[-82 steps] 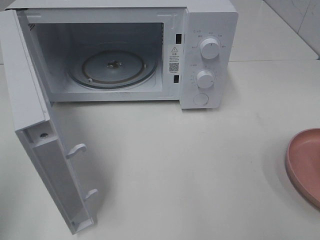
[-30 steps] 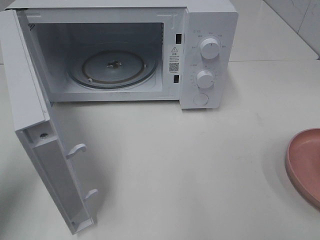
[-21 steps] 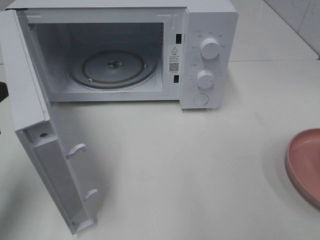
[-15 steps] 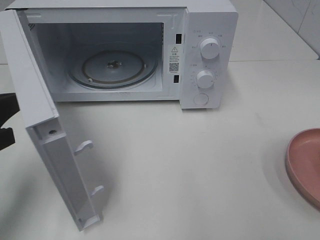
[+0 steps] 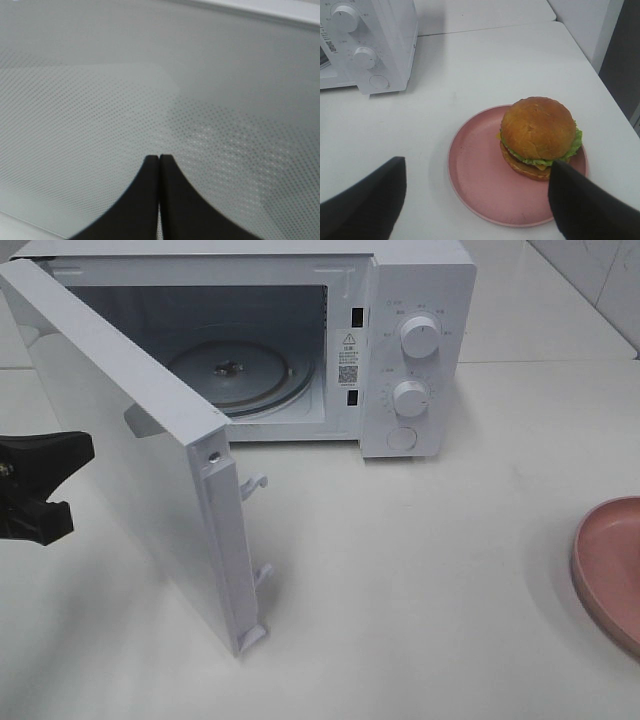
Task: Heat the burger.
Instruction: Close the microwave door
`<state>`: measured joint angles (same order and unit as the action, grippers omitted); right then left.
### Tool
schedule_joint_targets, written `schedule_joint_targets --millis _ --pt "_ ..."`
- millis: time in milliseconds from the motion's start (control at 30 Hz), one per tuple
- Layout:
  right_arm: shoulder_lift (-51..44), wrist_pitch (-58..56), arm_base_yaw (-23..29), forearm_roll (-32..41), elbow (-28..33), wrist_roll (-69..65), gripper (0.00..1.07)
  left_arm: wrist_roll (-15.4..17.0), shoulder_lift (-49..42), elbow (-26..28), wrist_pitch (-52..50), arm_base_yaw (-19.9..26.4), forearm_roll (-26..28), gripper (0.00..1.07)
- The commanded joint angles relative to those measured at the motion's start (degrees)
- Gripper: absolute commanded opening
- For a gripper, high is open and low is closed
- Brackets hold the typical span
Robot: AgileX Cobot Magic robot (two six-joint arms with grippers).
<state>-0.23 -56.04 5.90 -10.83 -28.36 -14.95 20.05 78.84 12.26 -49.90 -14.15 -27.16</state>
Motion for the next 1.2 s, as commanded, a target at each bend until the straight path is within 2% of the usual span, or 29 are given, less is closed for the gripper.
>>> schedule_joint_targets --millis 33,100,200,267,300,367,467,533,633,700,900,967,1067,1133,1167,1200 --pt "-1.5 0.3 -0.4 -0.2 0.1 0.4 0.76 -3.7 0.8 0.8 -0.7 -2.5 4.6 0.00" --pt "-1.5 0.3 -0.4 -0.2 0.1 0.3 0.76 -5.7 2.6 1.4 -0.8 -6.2 13.0 0.00" --pt "-1.5 0.3 -0.4 -0.2 0.1 0.3 0.76 -6.2 3.2 1.7 -0.9 -7.3 14.7 0.00" --pt "-1.5 0.3 -0.4 -0.2 0.1 0.3 0.76 -7.9 4.9 3.4 -0.9 -10.3 17.4 0.00" --pt "-1.5 0.3 -0.4 -0.2 0.1 0.3 0.76 -7.9 4.9 3.4 -0.9 -10.3 17.4 0.00" --pt "-1.5 0.3 -0.4 -0.2 0.1 0.3 0.76 -8.3 7.7 6.4 -0.8 -13.6 19.0 0.00" --pt "-1.5 0.3 -0.4 -0.2 0.1 0.3 0.76 -8.3 8.4 7.2 -0.7 -14.3 19.8 0.00" --pt "-1.5 0.3 -0.4 -0.2 0.1 0.3 0.76 -9.4 11.0 10.3 -0.7 -17.2 24.2 0.00" --pt "-1.5 0.3 -0.4 -0.2 0.1 0.3 0.76 -9.9 11.6 11.2 -0.7 -18.0 25.4 0.00" --pt "-1.5 0.3 -0.4 -0.2 0.1 0.3 0.76 -11.8 14.3 14.3 -0.6 -21.0 29.0 0.00" --pt "-1.5 0.3 -0.4 -0.2 0.1 0.3 0.76 -14.4 17.4 18.4 -0.6 -24.8 35.1 0.00" --pt "-1.5 0.3 -0.4 -0.2 0.1 0.3 0.76 -17.2 19.3 21.0 -0.6 -27.3 39.5 0.00" --pt "-1.5 0.3 -0.4 -0.2 0.1 0.3 0.76 -18.5 19.9 21.9 -0.6 -28.2 41.3 0.00" --pt "-1.5 0.3 -0.4 -0.2 0.1 0.3 0.76 -23.5 22.1 25.9 -0.5 -30.7 46.9 0.00" --pt "-1.5 0.3 -0.4 -0.2 0.1 0.3 0.76 -23.5 22.1 25.9 -0.5 -30.7 46.9 0.00" --pt "-1.5 0.3 -0.4 -0.2 0.1 0.3 0.76 -25.6 23.2 27.8 -0.5 -31.7 49.4 0.00"
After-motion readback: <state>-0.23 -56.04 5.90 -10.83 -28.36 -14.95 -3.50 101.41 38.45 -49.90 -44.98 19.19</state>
